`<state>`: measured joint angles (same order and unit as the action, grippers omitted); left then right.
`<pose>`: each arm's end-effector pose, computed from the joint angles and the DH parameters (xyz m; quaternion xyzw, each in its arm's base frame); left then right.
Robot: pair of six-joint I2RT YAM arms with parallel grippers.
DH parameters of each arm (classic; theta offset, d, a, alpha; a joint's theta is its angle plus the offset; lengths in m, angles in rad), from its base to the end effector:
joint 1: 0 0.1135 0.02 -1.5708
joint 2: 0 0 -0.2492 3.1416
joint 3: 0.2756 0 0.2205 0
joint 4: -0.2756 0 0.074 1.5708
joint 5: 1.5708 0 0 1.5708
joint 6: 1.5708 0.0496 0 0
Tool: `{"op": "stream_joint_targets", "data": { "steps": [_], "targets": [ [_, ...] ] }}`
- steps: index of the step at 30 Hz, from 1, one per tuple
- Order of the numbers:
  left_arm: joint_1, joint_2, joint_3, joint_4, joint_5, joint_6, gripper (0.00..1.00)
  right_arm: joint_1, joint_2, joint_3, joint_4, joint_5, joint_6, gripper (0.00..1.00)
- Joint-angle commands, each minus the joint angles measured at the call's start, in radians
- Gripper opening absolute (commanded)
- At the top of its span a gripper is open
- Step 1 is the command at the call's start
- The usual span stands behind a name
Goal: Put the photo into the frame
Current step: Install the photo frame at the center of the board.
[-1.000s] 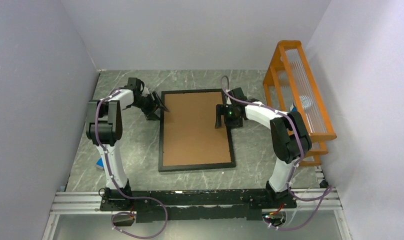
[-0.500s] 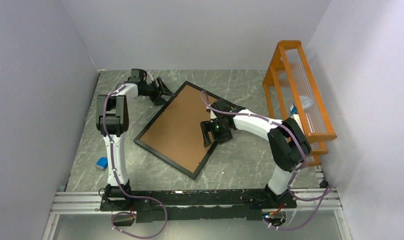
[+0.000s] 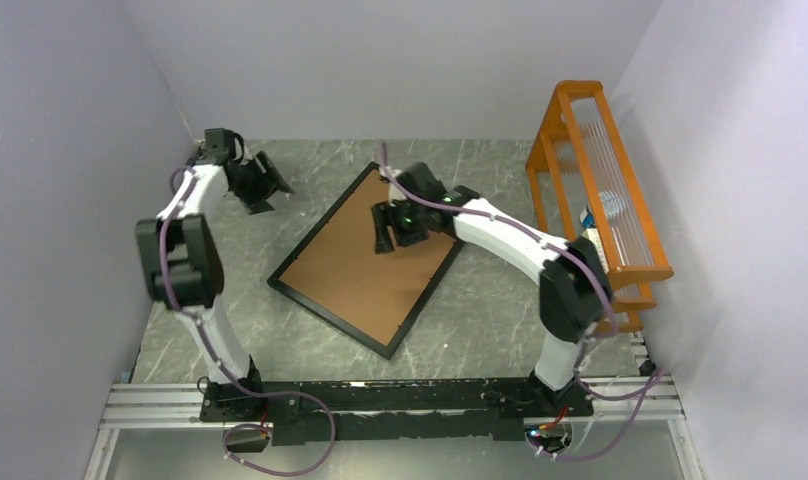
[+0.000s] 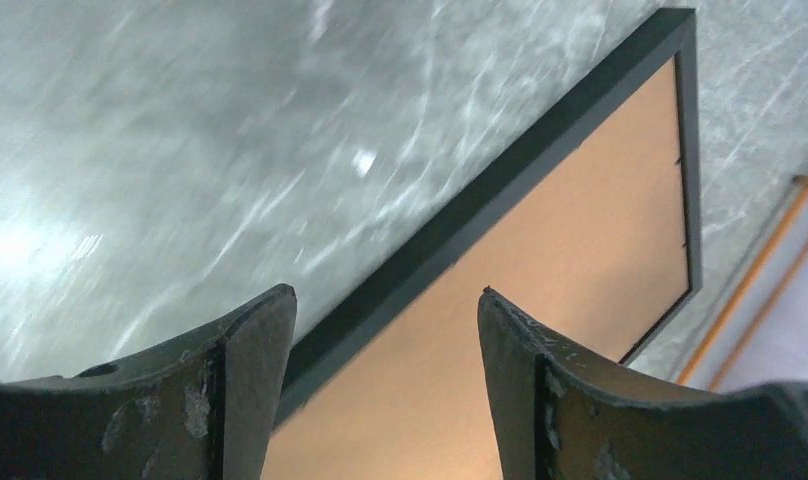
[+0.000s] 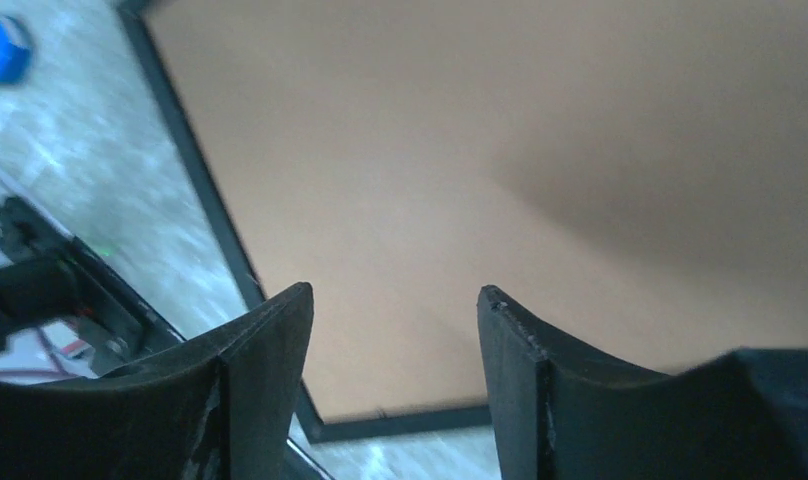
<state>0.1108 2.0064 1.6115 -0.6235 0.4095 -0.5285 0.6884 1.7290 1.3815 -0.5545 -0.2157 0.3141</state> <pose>0.4065 0.0254 0.2115 -0.2434 0.9117 -0.2467 0.2206 0.2675 0.2338 0.2477 -0.2094 0.9161 0.2460 0.2373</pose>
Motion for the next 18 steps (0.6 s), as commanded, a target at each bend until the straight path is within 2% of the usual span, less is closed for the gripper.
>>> {"op": "stream_joint_targets", "data": {
  "steps": [1,5,10,13,16,18],
  "targets": [
    [-0.005,-0.363,-0.258,0.023,-0.23,-0.056,0.73,0.05,0.202,0.28,0.029,-0.17,0.008,0.61],
    [0.0,-0.51,-0.381,-0.053,-0.295,-0.06,0.74,0.083,0.359,0.497,0.013,-0.282,0.018,0.53],
    [0.003,-0.56,-0.515,-0.112,-0.218,-0.084,0.71,0.136,0.489,0.617,0.053,-0.394,0.041,0.44],
    [0.003,-0.582,-0.607,-0.115,-0.204,-0.115,0.65,0.163,0.536,0.641,0.117,-0.437,0.071,0.35],
    [0.005,-0.579,-0.67,-0.093,-0.184,-0.131,0.55,0.178,0.582,0.648,0.171,-0.509,0.102,0.28],
    [0.004,-0.563,-0.689,-0.081,-0.156,-0.135,0.49,0.182,0.622,0.673,0.188,-0.615,0.115,0.24]
  ]
}}
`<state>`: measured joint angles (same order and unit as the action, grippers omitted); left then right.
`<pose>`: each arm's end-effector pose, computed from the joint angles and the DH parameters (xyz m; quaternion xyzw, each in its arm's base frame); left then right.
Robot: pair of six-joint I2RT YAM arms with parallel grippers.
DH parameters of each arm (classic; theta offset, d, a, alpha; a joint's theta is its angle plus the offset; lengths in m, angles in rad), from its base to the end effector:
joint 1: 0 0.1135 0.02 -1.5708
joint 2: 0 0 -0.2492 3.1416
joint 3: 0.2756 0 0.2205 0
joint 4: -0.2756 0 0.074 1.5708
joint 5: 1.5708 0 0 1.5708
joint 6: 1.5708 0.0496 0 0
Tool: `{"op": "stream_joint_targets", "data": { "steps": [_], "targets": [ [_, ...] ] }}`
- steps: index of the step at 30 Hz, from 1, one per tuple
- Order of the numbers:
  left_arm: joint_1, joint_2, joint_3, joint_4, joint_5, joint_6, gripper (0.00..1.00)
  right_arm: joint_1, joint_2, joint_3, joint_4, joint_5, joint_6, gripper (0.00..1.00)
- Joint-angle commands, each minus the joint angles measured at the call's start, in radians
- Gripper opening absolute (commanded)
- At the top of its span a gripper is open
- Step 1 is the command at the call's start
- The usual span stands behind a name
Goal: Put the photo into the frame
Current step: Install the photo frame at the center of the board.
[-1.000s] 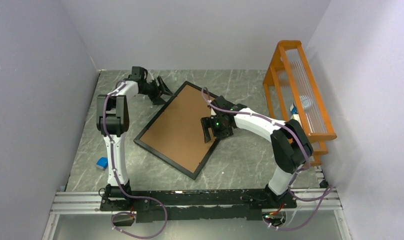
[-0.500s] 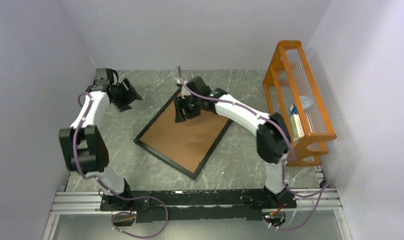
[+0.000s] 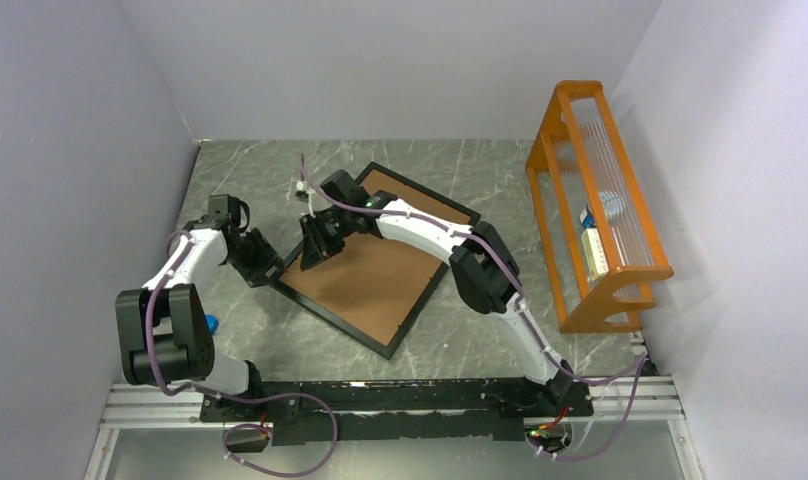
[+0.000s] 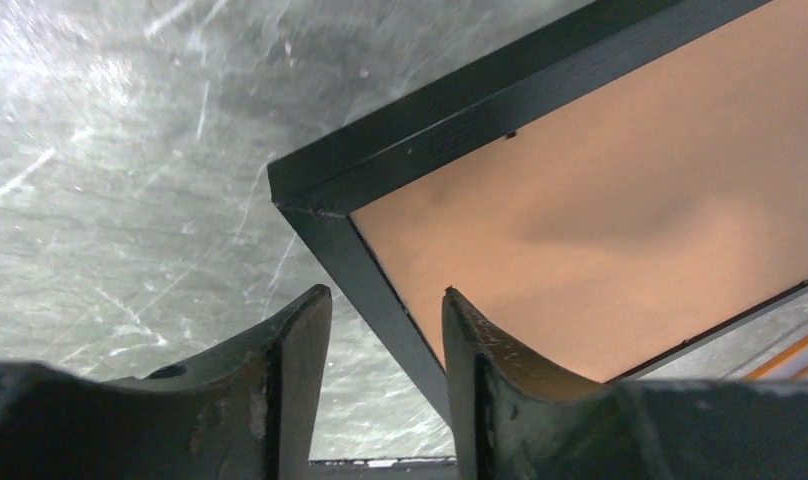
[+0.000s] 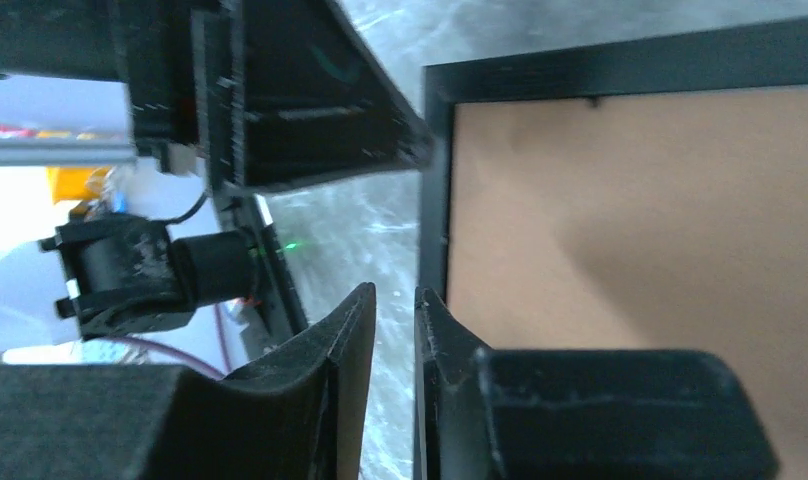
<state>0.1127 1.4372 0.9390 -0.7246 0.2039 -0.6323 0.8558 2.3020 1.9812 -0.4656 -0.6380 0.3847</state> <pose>0.2432 0.0174 0.1966 -0.3402 0.9190 -0.1411 0.1407 0.2970 0.3872 0.2085 -0.3213 0.8252 0.4468 0.1269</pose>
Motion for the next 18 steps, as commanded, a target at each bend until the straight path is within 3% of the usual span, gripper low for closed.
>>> {"op": "stream_joint_targets", "data": {
  "steps": [1,7,18],
  "targets": [
    [0.003,0.014,-0.022,0.02,0.05,-0.034,0.47,0.015,0.072,0.083,0.11,-0.23,0.062,0.23],
    [0.004,0.042,-0.042,-0.026,-0.04,-0.041,0.41,0.028,0.167,0.166,0.079,-0.309,0.088,0.16],
    [0.003,0.106,-0.064,-0.026,-0.049,-0.043,0.33,0.03,0.231,0.197,0.038,-0.32,0.109,0.18]
  ]
}}
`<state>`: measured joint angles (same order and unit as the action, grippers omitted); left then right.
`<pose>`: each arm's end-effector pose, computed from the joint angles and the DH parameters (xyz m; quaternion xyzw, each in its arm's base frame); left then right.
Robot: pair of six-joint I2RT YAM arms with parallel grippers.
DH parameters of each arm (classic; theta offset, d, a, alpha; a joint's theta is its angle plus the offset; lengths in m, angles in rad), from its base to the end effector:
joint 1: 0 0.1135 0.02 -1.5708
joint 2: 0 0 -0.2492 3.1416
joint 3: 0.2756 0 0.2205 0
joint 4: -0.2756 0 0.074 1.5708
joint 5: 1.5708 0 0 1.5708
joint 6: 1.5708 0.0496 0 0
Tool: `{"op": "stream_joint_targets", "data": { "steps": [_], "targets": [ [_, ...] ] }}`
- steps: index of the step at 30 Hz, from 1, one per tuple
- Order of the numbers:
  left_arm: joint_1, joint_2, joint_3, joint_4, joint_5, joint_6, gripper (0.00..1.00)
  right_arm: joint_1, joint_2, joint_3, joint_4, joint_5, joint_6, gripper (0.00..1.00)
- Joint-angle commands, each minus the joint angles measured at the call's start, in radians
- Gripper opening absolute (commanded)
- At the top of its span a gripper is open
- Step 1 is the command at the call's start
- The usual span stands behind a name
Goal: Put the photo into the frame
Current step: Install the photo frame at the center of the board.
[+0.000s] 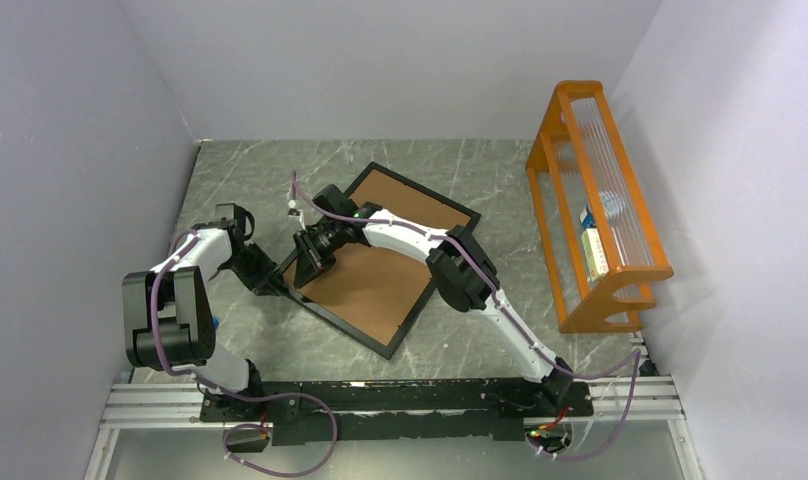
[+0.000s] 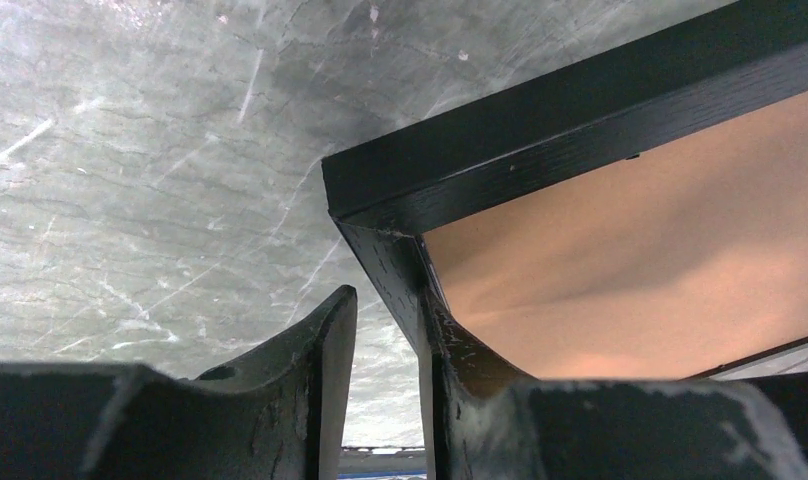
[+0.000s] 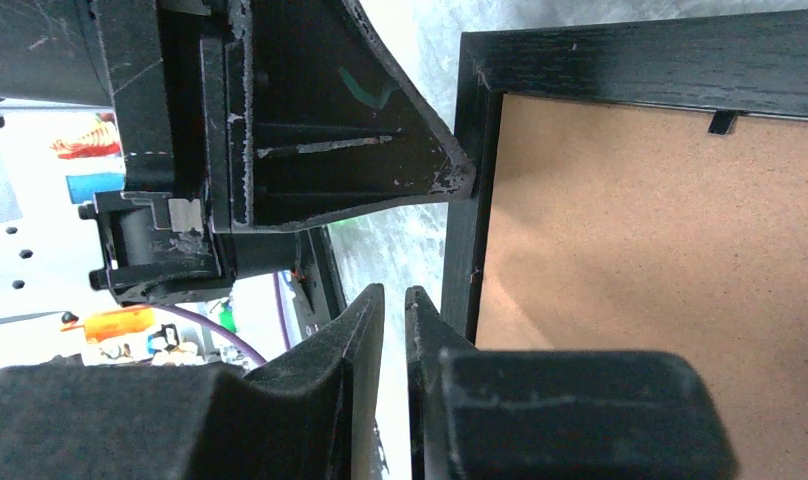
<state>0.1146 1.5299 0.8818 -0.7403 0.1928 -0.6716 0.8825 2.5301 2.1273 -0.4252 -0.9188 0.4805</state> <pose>0.2370 0.0177 0.1616 -0.3716 0.9190 -0.1171 0.0608 0.2955 0.4214 0.1519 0.3244 -0.7863 -0.5258 0.0077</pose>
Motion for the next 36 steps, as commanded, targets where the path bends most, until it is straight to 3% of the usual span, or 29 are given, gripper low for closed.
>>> {"op": "stream_joint_targets", "data": {
  "steps": [1,36],
  "targets": [
    [0.001,0.015,-0.009,-0.009,-0.038,-0.003,0.33,0.004,0.009,0.055,-0.004,-0.041,0.014,0.18],
    [0.003,0.045,-0.024,-0.016,-0.046,0.007,0.32,0.018,0.097,0.097,-0.033,0.04,0.031,0.2]
  ]
}}
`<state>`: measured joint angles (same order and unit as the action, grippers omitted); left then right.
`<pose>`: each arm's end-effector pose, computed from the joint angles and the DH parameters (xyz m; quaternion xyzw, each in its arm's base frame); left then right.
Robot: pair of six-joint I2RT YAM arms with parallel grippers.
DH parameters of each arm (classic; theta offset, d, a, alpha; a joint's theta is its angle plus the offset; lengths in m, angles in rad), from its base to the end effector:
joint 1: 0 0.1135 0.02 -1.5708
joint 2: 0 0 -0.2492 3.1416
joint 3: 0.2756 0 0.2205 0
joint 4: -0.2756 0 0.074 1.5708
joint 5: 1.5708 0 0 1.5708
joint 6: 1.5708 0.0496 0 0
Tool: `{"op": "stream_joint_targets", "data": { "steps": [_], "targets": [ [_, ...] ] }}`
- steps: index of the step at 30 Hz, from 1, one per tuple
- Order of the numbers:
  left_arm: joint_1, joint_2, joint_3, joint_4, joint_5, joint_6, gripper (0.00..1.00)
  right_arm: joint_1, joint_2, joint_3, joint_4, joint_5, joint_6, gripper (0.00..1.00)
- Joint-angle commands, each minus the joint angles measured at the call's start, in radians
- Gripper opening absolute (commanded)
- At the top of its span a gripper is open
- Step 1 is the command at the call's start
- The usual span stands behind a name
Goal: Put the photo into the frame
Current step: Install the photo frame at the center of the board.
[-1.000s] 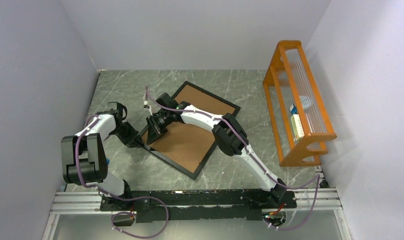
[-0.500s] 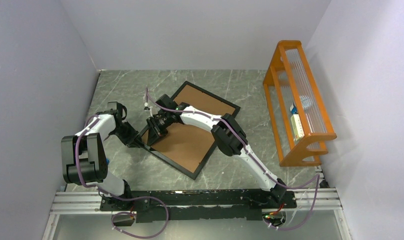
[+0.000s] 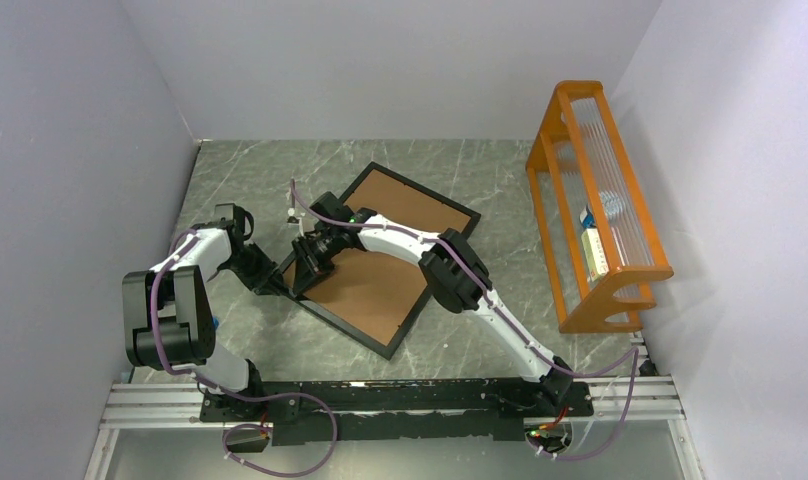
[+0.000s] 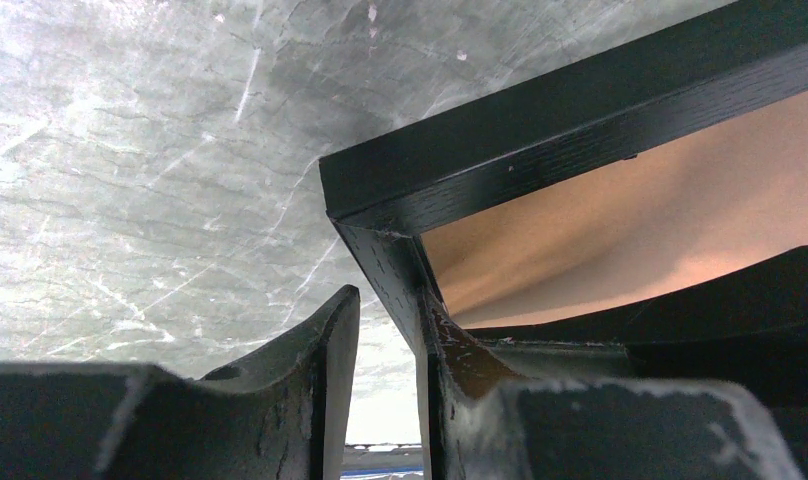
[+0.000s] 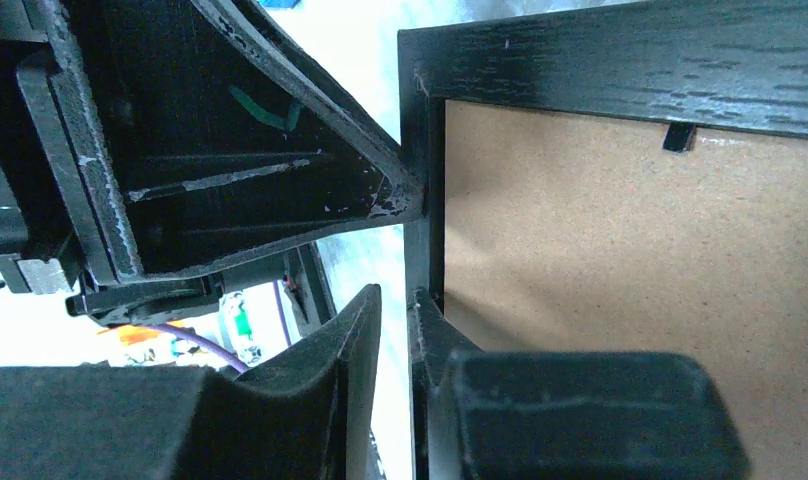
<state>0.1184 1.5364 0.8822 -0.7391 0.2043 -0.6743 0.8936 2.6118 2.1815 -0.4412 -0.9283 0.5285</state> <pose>0.2375 0.0181 0.1604 -0.3742 0.9175 -0.1219 0.0569 0.2947 0.4299 0.1261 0.3033 -0.7983 -0.5186 0.0424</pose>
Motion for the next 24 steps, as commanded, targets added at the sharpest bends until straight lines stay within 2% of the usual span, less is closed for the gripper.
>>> {"op": "stream_joint_targets", "data": {
  "steps": [1,15,24],
  "targets": [
    [-0.001,0.039,-0.023,-0.017,-0.057,0.01,0.32,0.007,0.017,0.044,-0.028,0.061,-0.025,0.2],
    [-0.002,0.053,-0.009,-0.02,-0.066,0.016,0.31,-0.03,0.054,0.045,-0.176,0.242,-0.108,0.2],
    [0.0,0.062,-0.002,-0.022,-0.068,0.02,0.31,-0.053,0.063,0.046,-0.213,0.333,-0.132,0.21]
  ]
}}
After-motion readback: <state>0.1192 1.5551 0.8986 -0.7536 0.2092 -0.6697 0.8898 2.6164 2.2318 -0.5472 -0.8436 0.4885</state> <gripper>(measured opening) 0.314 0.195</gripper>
